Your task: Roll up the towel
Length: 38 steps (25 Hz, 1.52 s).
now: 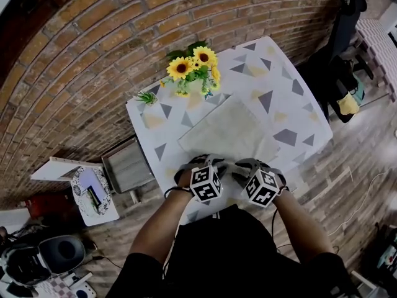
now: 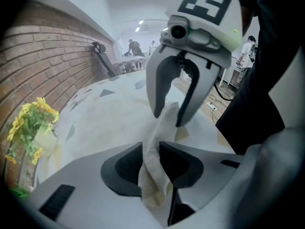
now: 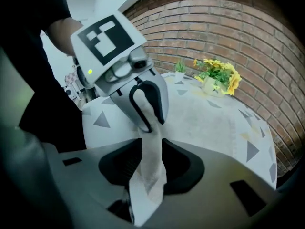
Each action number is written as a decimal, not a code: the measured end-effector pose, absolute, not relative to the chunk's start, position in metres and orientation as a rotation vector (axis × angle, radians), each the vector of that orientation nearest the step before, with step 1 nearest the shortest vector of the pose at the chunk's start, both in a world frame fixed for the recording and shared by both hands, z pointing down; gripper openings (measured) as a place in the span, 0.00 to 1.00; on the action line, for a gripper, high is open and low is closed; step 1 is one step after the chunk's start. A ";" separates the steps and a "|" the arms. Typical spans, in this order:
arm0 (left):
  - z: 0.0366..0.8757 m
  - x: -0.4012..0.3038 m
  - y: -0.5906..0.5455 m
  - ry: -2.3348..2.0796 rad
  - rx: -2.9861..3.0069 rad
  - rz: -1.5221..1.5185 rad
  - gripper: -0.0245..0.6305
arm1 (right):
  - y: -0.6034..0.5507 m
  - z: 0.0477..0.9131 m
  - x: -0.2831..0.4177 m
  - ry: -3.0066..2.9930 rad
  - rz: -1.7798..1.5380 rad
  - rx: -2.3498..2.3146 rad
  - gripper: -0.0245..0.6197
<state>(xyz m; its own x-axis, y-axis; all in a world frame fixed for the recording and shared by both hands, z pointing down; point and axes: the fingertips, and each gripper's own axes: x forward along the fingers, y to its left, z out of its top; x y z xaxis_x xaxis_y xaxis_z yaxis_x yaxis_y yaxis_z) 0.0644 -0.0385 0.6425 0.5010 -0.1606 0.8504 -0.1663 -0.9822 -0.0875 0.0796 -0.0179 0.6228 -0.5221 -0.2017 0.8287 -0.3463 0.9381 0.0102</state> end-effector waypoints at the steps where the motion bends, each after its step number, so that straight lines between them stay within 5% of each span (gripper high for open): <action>1: 0.641 0.064 -0.041 -0.309 2.712 1.533 0.22 | -0.013 0.628 0.078 -2.121 0.180 0.357 0.28; 5: 0.636 0.063 -0.039 -0.297 2.733 1.562 0.22 | -0.006 0.645 0.079 -2.067 0.149 0.316 0.31; 12: 0.651 0.064 -0.015 -0.125 2.748 1.717 0.33 | -0.008 0.652 0.085 -2.074 0.190 0.304 0.22; 25: 0.652 0.066 -0.017 -0.148 2.711 1.856 0.36 | -0.015 0.640 0.091 -2.179 0.412 0.321 0.10; 29: 0.654 0.066 -0.010 -0.087 2.704 1.797 0.12 | -0.001 0.639 0.091 -2.164 0.442 0.314 0.10; 33: 0.647 0.064 0.012 0.061 2.659 1.643 0.11 | 0.005 0.637 0.096 -2.118 0.446 0.368 0.12; 38: 0.638 0.065 0.010 0.104 2.621 1.499 0.11 | 0.011 0.622 0.092 -2.049 0.272 0.436 0.31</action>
